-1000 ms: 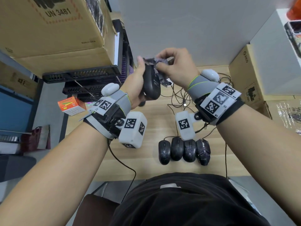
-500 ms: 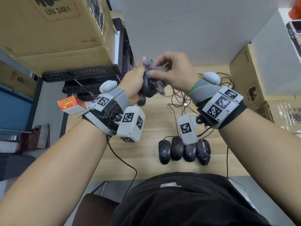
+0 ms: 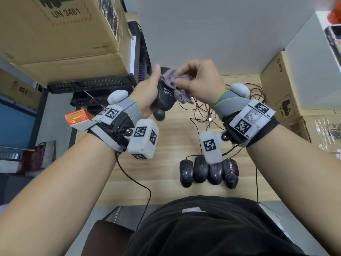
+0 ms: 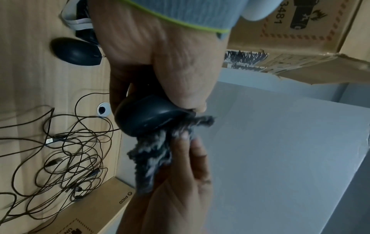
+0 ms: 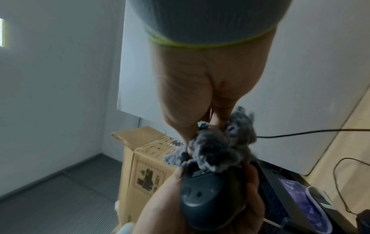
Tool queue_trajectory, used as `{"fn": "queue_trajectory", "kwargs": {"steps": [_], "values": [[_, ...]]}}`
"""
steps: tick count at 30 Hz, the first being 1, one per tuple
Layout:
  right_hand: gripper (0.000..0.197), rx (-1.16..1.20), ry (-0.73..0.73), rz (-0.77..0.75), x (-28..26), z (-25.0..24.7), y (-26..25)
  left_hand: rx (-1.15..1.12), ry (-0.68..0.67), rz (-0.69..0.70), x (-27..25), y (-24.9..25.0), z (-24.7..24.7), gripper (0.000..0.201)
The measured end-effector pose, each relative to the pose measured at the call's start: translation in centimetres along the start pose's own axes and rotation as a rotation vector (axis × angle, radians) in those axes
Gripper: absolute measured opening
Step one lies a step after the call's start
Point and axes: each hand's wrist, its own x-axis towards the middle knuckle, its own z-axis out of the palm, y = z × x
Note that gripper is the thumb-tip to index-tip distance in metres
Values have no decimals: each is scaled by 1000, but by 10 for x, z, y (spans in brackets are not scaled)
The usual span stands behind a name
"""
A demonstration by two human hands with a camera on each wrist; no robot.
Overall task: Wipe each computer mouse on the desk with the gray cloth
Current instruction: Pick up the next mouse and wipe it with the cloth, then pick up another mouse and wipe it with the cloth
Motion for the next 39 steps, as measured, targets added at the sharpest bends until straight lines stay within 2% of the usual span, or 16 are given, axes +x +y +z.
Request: {"fn": "queue_trajectory", "kwargs": {"steps": [2, 5, 7, 10, 12, 14, 16, 18, 21, 24, 26, 28, 30, 34, 36, 39], "values": [[20, -53, -110, -95, -2, 2, -13, -17, -73, -13, 4, -7, 0, 69], [20, -155, -403, -131, -6, 1, -25, 6, -111, -48, 8, -11, -5, 89], [19, -143, -336, -105, 3, -2, -18, 71, -102, -50, 11, -12, -5, 83], [22, -71, -58, -36, 19, 0, -3, 74, -31, -28, 17, -13, -3, 70], [21, -51, -108, -59, 16, 9, -1, 101, -18, 3, 22, -11, -7, 53], [17, -50, -266, -64, 9, 19, 1, 57, -32, -20, 28, -10, -12, 48], [15, -26, -364, 40, 11, 22, 21, 0, 26, -80, 31, -8, -12, 56], [12, 51, -349, 195, 13, 18, 45, -9, 47, -105, 31, -7, -10, 57], [10, 464, -237, 526, 14, 10, 68, 21, 30, -126, 45, -7, -8, 44], [4, 761, -219, 710, 13, 9, 71, 158, 7, -82, 64, -18, -8, 40], [22, 860, -214, 780, 21, 15, 76, 253, 10, -62, 77, -29, -6, 49], [49, 755, -223, 811, 31, 22, 82, 346, 62, -30, 94, -39, -4, 70], [58, 525, -233, 752, 34, 29, 89, 387, 108, 13, 105, -44, -3, 77], [48, 263, -357, 625, 45, 46, 104, 413, 84, -58, 126, -48, 2, 77], [40, 93, -364, 547, 53, 54, 111, 441, 60, -56, 135, -55, 5, 86], [29, 109, -372, 533, 64, 66, 122, 491, 30, 7, 147, -63, 5, 76]]}}
